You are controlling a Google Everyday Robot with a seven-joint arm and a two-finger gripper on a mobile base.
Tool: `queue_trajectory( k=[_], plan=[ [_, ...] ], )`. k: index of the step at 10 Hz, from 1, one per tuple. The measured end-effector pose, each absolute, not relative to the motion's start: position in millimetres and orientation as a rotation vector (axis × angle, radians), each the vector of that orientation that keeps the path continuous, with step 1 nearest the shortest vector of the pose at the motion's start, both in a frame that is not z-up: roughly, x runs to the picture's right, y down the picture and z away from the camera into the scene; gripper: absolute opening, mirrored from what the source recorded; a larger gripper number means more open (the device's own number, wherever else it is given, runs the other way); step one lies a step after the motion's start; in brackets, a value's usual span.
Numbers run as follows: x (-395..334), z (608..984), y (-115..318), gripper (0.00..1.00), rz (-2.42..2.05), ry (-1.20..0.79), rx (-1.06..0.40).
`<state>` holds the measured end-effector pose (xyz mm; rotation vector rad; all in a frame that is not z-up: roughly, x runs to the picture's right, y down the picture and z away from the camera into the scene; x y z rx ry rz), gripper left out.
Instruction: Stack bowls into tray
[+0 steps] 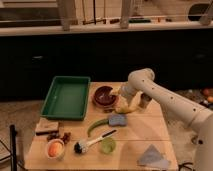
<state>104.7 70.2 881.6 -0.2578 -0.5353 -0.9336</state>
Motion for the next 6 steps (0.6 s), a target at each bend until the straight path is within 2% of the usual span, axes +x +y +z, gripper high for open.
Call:
queue_trajectory(
  k=[6],
  plan=[
    [94.4,890.3,64.5,0.8,-0.979,-0.55,-0.221]
  ],
)
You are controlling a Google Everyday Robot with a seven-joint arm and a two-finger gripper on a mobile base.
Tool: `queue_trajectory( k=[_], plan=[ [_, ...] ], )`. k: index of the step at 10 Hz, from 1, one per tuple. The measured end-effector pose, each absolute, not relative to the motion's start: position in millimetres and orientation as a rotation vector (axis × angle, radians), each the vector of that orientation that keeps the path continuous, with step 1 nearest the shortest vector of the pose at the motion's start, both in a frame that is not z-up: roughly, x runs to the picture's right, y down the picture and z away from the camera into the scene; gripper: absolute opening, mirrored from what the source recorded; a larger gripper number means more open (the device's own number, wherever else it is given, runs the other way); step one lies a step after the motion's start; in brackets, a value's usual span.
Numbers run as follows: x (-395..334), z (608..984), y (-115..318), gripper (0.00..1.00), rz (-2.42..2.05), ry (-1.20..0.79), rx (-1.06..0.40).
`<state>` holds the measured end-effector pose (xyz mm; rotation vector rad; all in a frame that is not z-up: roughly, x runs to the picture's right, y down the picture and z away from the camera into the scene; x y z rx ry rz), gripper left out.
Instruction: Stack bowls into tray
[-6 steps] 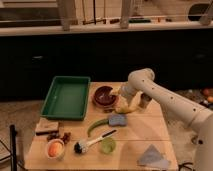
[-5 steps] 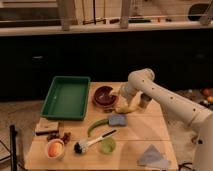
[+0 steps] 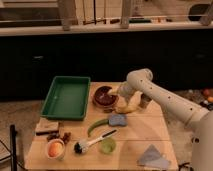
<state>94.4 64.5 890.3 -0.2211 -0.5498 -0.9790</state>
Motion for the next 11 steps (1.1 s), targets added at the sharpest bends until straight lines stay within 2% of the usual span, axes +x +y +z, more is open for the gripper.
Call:
queue_trajectory(
  k=[10,11],
  plan=[
    [78.8,936.2,63.4,0.8,-1.017,-0.616,-0.189],
    [75.4,939.6,63.4,0.76,-1.018,-0.627,-0.191]
  ],
)
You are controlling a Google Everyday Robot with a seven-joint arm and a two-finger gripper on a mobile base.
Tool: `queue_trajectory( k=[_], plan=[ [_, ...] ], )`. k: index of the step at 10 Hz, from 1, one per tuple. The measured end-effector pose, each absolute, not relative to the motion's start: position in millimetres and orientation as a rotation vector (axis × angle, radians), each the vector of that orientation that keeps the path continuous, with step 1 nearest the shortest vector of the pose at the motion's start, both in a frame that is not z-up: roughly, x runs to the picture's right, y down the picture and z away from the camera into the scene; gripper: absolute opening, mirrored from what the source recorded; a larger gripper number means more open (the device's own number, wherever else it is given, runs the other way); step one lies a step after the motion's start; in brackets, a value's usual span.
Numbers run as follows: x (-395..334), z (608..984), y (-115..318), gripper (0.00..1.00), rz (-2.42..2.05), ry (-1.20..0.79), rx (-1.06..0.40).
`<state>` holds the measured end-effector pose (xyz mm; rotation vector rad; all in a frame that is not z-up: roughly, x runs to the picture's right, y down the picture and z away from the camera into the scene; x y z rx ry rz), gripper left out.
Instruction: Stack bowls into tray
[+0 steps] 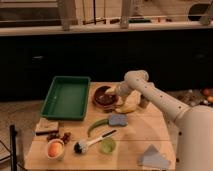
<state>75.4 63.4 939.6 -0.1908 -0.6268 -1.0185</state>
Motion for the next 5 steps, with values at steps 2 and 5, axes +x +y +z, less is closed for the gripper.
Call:
queue_trajectory(
  k=[2,5],
  plan=[
    [73.3,944.0,64.6,0.55,-1.014,-0.643,-0.194],
    [72.1,947.1,67.9,0.25,-0.998,-0.664,-0.201]
  ],
)
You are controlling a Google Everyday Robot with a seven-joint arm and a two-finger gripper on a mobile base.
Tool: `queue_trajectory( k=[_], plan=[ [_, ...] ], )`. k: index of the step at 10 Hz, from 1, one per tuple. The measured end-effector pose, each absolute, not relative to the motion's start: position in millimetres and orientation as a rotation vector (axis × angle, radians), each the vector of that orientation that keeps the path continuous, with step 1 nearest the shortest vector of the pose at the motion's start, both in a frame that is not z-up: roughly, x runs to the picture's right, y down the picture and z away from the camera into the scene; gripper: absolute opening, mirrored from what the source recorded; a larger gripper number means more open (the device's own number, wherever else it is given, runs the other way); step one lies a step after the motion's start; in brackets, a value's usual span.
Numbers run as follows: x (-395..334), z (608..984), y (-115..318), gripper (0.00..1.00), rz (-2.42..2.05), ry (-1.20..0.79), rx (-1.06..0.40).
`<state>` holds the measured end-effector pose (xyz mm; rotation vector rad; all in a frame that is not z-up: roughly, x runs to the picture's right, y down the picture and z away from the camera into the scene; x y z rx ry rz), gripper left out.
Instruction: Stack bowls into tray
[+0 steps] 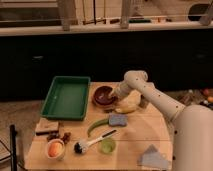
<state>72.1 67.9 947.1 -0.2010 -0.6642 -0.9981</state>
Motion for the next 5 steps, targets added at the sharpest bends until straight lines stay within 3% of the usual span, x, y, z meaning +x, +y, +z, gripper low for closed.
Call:
queue_trajectory(
  k=[3,5],
  plan=[
    [75.1,948.4,70.1,0.01,-0.977,-0.673,-0.205],
    [77.4,947.9,70.0,0.0,-0.97,-0.674,-0.205]
  ],
)
